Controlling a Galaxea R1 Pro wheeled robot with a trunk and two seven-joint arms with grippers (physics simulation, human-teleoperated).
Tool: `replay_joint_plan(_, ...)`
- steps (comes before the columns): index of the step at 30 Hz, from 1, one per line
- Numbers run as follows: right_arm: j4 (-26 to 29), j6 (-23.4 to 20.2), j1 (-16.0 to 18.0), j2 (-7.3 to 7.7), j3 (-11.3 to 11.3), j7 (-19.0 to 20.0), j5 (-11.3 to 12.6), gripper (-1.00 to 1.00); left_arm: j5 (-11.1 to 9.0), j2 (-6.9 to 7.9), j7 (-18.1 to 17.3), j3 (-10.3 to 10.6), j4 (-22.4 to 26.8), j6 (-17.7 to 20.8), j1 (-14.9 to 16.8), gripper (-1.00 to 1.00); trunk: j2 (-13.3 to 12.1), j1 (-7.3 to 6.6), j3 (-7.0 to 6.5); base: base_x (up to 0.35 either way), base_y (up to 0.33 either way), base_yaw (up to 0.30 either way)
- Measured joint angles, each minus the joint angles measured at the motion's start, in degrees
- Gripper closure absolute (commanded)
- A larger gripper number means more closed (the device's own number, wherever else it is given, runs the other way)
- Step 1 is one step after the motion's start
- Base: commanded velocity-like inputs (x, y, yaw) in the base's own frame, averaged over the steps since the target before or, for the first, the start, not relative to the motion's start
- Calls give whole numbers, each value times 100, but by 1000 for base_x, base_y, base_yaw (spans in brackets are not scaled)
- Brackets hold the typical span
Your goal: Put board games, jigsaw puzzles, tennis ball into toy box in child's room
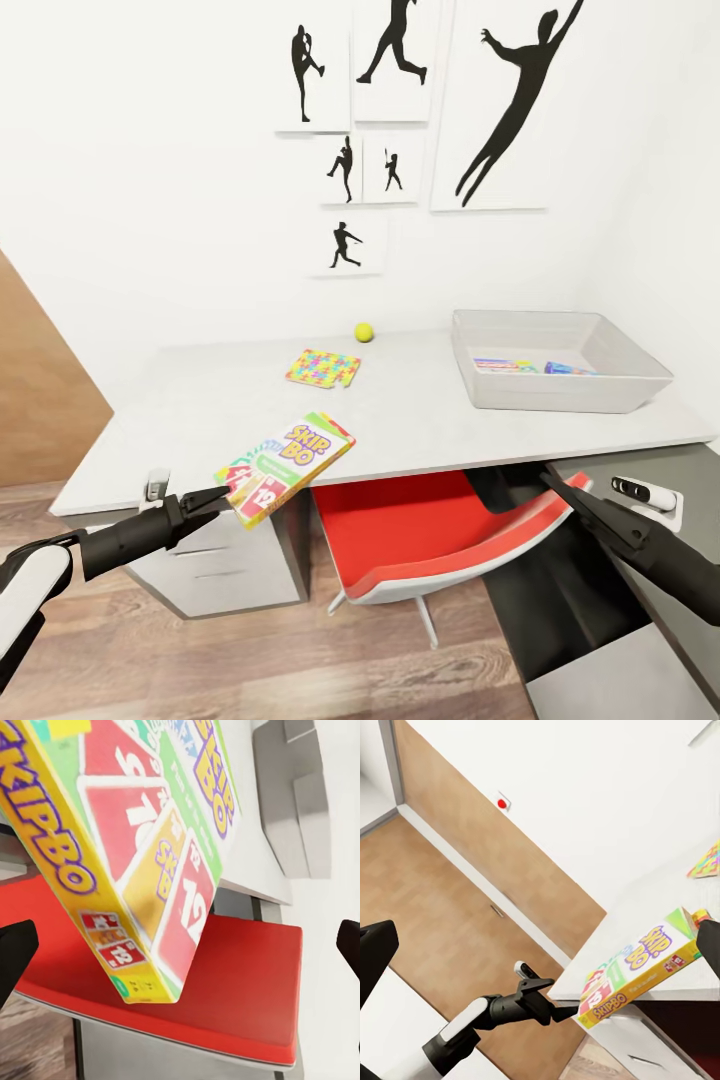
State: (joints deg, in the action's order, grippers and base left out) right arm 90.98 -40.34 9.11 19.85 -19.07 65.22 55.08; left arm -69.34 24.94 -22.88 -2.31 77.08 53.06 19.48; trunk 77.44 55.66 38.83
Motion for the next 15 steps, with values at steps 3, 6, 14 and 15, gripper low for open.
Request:
replay_joint_plan(3, 1, -1, 0, 0, 0, -1, -1, -100, -4, 2, -1, 0, -1, -1, 0, -100, 0, 0, 0, 0, -171, 0)
replay_joint_plan(6, 0, 2, 0, 0, 0, 0, 0, -100, -5, 2, 0, 0, 0, 0, 0, -100, 0, 0, 0, 0, -95, 0)
replay_joint_plan(14, -1, 4, 0, 0, 0, 0, 0, -100, -6, 3, 1, 0, 1, 1, 0, -100, 0, 0, 0, 0, -22, 0)
replay_joint_plan(15, -1, 4, 0, 0, 0, 0, 0, -100, -6, 3, 1, 0, 1, 1, 0, -100, 0, 0, 0, 0, -5, 0)
